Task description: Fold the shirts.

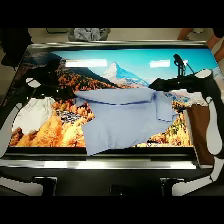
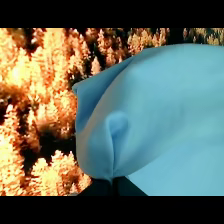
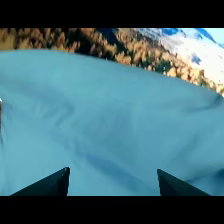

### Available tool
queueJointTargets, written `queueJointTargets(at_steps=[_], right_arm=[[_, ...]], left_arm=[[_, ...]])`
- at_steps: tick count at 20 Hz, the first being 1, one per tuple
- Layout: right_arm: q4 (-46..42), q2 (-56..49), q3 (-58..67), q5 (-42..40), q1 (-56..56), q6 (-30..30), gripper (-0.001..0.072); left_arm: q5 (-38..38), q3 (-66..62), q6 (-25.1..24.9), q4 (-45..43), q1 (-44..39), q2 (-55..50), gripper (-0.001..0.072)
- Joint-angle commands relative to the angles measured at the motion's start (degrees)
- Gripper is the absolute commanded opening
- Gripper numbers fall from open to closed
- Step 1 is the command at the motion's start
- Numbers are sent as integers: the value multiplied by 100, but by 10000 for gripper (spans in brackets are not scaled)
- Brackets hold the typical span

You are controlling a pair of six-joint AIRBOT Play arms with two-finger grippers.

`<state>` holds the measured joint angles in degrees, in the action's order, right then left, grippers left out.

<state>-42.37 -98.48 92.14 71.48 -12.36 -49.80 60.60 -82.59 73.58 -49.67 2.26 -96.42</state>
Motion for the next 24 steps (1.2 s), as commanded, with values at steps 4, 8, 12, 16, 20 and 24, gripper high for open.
queueJointTargets(at_steps=[4,8,12,16,20,24], right_arm=[[-2017,1764,-1663,2133,363,-315,651],[-713,3377,-5263,234,1036,-1412,691],[1204,3952,-7025,-1635,2433,-1788,690],[1731,3923,-7060,-3344,3897,-2542,692],[2232,3716,-7060,-4262,4640,-3145,691],[2675,3480,-7060,-5294,5375,-3700,691]], left_arm=[[444,-26,-186,-52,273,-31,35],[444,-26,-186,-109,278,-39,35],[442,-26,-186,-109,278,-42,34],[450,-26,-197,-109,278,-42,35],[448,-26,-339,-109,278,-44,35],[452,-26,-337,-109,278,-42,35]])
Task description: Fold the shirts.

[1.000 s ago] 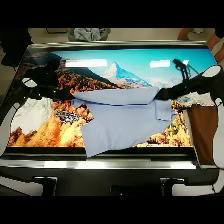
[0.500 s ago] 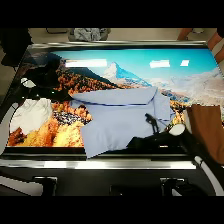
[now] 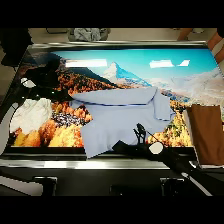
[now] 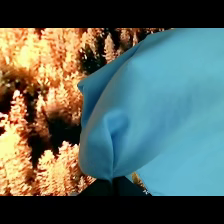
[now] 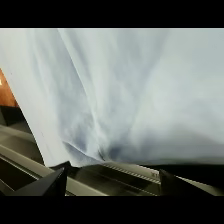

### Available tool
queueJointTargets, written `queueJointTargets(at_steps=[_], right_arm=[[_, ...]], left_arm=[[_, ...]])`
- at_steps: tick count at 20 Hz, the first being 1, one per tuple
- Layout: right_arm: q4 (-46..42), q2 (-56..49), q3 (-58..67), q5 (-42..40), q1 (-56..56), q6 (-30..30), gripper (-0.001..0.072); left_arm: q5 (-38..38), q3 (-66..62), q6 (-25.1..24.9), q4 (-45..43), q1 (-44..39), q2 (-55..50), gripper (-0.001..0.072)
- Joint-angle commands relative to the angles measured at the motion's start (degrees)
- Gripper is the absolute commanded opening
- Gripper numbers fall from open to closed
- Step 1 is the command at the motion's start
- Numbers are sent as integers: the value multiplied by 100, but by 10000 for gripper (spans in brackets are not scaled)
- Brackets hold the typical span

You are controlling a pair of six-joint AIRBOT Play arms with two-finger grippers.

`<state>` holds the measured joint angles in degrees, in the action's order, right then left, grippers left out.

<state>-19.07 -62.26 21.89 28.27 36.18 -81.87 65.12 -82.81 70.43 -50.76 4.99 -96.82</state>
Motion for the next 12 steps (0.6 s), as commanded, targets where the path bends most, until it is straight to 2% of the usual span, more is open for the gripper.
queueJointTargets(at_steps=[1,3,4,5,6,7,9,11,12], right_arm=[[450,-177,-35,-1209,656,-599,691],[643,-284,-22,-1563,857,-699,676],[702,-352,0,-1735,933,-761,608],[745,-428,39,-1928,992,-798,465],[750,-492,85,-2015,1019,-793,205],[748,-518,114,-2035,1019,-793,36],[723,-474,114,-2059,1019,-555,35],[527,-243,114,-1934,1001,273,34],[365,-20,114,-1943,1001,719,34]], left_arm=[[0,-4,-22,0,4,-2,35],[2,-4,-22,0,4,-2,35],[4,-4,-22,0,4,-2,35],[4,-4,-22,0,4,-2,34],[7,-4,-22,0,4,-2,35],[9,-4,-22,0,4,-2,35],[9,-7,-22,0,4,0,35],[-7,-11,-26,68,7,83,33],[-74,-13,-212,225,22,205,33]])
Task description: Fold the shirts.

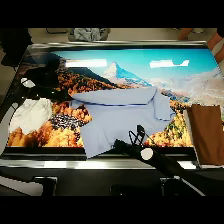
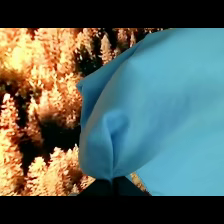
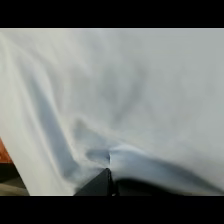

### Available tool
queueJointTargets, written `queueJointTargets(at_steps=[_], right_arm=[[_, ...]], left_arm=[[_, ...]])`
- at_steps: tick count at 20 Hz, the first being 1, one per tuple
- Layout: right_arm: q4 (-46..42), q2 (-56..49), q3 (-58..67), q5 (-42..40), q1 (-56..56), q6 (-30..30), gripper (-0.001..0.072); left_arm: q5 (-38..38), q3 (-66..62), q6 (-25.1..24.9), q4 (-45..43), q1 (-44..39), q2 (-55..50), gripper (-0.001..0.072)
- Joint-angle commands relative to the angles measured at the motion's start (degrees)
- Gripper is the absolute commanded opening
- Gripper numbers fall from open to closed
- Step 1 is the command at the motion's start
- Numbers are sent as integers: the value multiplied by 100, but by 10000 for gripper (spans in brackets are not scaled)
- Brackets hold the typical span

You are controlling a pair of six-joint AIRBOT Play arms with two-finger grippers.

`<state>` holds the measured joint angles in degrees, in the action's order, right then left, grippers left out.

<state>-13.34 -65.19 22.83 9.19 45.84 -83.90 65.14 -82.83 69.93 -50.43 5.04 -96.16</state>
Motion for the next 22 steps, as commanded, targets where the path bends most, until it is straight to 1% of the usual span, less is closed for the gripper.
queueJointTargets(at_steps=[1,2,3,4,5,6,7,9,10,11,13,16,19,21,22], right_arm=[[-442,581,20,-85,-17,1364,34],[-789,966,39,31,-234,1784,34],[-1318,1392,138,354,-562,2177,34],[-2079,1906,356,879,-1001,2503,34],[-2929,2404,673,1419,-1462,2509,34],[-3926,2929,1128,1963,-2020,2155,34],[-4887,3370,1646,2380,-2568,1650,34],[-6793,4076,2885,2962,-3663,717,34],[-7495,4277,3545,3226,-4190,293,34],[-7816,4356,4140,3510,-4631,101,34],[-7842,4304,5160,4009,-5316,125,34],[-7820,4089,6000,4271,-5552,256,35],[-7820,3963,6325,4323,-5552,271,35],[-7823,3921,6328,4426,-5552,341,35],[-7820,3869,6328,4607,-5552,374,35]], left_arm=[[-243,-11,-407,433,48,343,33],[-494,-39,-459,647,101,616,33],[-726,-122,-457,811,162,903,33],[-942,-254,-455,962,236,1211,33],[-1180,-435,-444,1097,332,1567,33],[-1432,-636,-372,1172,437,1943,33],[-1698,-824,-177,1169,544,2315,33],[-2385,-1086,396,1167,815,3154,33],[-2771,-1099,688,1167,962,3617,33],[-3027,-1099,885,1165,1071,4024,33],[-3102,-1099,916,1165,1102,4750,33],[-3071,-1099,894,1084,1025,5563,32],[-2920,-1099,903,407,1025,6037,32],[-2509,-1099,1005,-186,1025,6153,31],[-2192,-1099,1202,-581,1025,6161,31]])
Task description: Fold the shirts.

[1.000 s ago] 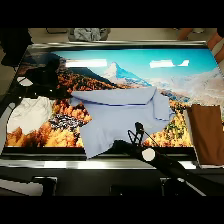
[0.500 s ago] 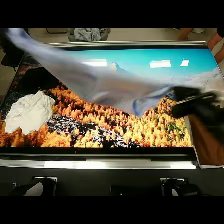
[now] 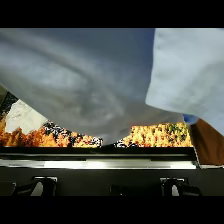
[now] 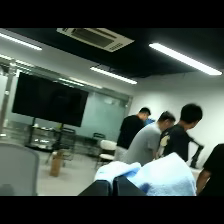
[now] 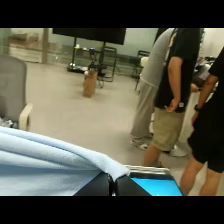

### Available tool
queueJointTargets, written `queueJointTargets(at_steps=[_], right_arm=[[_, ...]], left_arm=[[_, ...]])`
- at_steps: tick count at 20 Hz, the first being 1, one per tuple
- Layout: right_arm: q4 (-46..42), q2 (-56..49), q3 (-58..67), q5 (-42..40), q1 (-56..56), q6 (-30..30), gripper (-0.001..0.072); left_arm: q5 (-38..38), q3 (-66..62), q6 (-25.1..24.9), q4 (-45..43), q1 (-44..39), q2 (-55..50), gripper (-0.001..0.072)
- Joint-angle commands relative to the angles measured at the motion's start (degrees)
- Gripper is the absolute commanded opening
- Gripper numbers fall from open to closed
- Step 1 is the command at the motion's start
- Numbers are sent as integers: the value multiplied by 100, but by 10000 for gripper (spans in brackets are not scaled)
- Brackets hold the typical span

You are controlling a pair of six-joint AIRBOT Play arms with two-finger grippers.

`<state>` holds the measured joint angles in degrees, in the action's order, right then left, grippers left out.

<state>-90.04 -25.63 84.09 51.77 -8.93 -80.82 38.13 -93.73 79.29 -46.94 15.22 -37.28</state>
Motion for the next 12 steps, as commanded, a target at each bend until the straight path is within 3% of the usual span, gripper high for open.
queueJointTargets(at_steps=[1,4,7,12], right_arm=[[-155,-175,201,621,-74,74,35],[63,-833,179,1665,-74,372,35],[1003,-2170,-20,2179,-74,999,37],[3512,-4981,-61,994,-44,1617,37]], left_arm=[[839,0,490,-1305,7,247,31],[1390,529,625,-1698,4,234,31],[1502,1740,623,-1515,2,46,31],[1250,3198,286,-1412,-675,-1696,33]])
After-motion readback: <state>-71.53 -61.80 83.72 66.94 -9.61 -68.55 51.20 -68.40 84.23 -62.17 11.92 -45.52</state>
